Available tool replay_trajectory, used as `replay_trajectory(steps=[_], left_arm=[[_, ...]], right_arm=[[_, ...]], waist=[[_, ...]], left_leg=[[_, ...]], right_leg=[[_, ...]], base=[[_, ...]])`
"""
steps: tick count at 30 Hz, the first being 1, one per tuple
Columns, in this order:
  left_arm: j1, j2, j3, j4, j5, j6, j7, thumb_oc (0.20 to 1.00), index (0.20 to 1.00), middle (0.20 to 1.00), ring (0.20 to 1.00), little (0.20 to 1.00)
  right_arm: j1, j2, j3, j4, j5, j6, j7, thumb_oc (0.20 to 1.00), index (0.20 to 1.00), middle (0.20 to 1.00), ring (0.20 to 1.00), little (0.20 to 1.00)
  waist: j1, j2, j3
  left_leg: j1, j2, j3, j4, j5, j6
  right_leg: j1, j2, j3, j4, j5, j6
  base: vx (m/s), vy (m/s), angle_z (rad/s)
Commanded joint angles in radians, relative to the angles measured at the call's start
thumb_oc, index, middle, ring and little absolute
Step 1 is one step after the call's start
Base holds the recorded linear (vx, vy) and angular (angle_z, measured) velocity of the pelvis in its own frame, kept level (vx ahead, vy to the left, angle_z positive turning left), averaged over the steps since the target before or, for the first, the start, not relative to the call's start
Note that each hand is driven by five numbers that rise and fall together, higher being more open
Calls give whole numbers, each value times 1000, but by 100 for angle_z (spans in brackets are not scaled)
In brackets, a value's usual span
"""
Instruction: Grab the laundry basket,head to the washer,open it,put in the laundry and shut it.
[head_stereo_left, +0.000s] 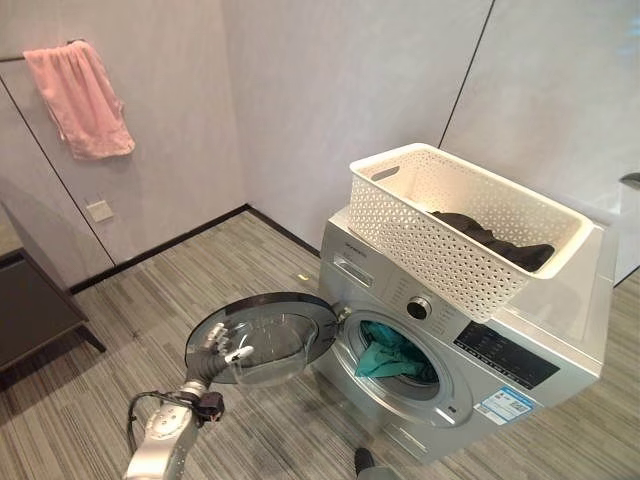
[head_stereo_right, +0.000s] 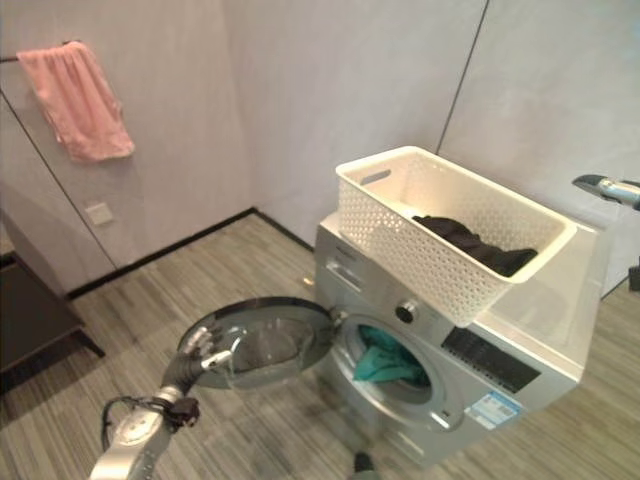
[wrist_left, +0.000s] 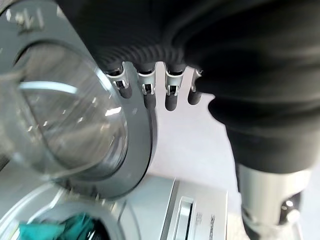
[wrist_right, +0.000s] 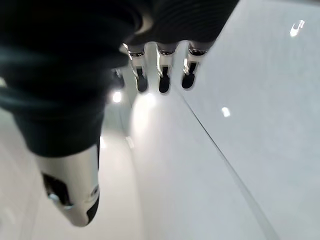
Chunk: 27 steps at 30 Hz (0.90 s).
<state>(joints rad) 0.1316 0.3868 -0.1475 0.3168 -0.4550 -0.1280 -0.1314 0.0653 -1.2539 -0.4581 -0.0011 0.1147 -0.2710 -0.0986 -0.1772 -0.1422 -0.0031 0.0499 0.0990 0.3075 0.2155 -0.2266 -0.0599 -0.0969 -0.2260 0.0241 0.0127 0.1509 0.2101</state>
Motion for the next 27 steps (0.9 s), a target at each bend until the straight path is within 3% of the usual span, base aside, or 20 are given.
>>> replay_trajectory(steps=[1,3,4,5,8,9,16,27], left_arm=[[-41,37,-13,-39,-26,-33,-24,1000,1000,1000,1000,1000],[-50,45,-36,-34,-46,-29,-38,1000,1000,1000,1000,1000],[-49,43,-33,-34,-46,-29,-38,1000,1000,1000,1000,1000],[-49,50,-50,-38,-53,-28,-47,1000,1000,1000,1000,1000],[-50,56,-62,-35,-53,-28,-51,1000,1000,1000,1000,1000],[-36,55,-64,-28,-53,-24,-61,1000,1000,1000,1000,1000],[12,51,-51,-23,-63,-20,-91,1000,1000,1000,1000,1000],[41,59,-45,-41,-90,-14,-113,1000,1000,1000,1000,1000]], right_arm=[[-125,-184,129,124,68,65,148,1000,1000,1000,1000,1000],[-235,-281,313,167,99,93,251,1000,1000,1000,1000,1000],[-259,-282,337,172,100,92,251,1000,1000,1000,1000,1000],[-366,-316,467,207,117,102,289,1000,1000,1000,1000,1000],[-485,-318,591,240,130,102,300,1000,1000,1000,1000,1000],[-669,-302,793,264,169,105,334,1000,1000,1000,1000,1000],[-828,-310,1007,275,170,113,380,1000,1000,1000,1000,1000],[-985,-349,1197,426,80,123,404,1000,1000,1000,1000,1000]], waist=[[38,-6,40],[50,-21,35],[47,-20,34],[61,-25,36],[71,-29,40],[79,-31,41],[96,-26,59],[112,0,90]], left_leg=[[113,5,-86,-119,-21,53],[113,24,-92,-134,5,34],[114,25,-92,-135,5,33],[111,38,-95,-139,18,22],[111,47,-97,-142,27,16],[110,61,-99,-159,45,3],[79,81,-113,-186,80,-20],[36,87,-145,-207,121,-41]], right_leg=[[-23,-2,2,41,45,36],[-15,8,-7,32,21,22],[-15,9,-7,32,21,22],[-11,16,-20,28,8,14],[-7,21,-30,25,-2,9],[2,29,-47,13,-18,3],[5,37,-82,-19,-37,-11],[3,39,-113,-30,-58,-26]], base=[[37,-84,-9],[59,-101,8],[52,-79,17],[32,-47,12],[47,-66,13],[57,-64,12],[18,-62,13],[4,-36,9]])
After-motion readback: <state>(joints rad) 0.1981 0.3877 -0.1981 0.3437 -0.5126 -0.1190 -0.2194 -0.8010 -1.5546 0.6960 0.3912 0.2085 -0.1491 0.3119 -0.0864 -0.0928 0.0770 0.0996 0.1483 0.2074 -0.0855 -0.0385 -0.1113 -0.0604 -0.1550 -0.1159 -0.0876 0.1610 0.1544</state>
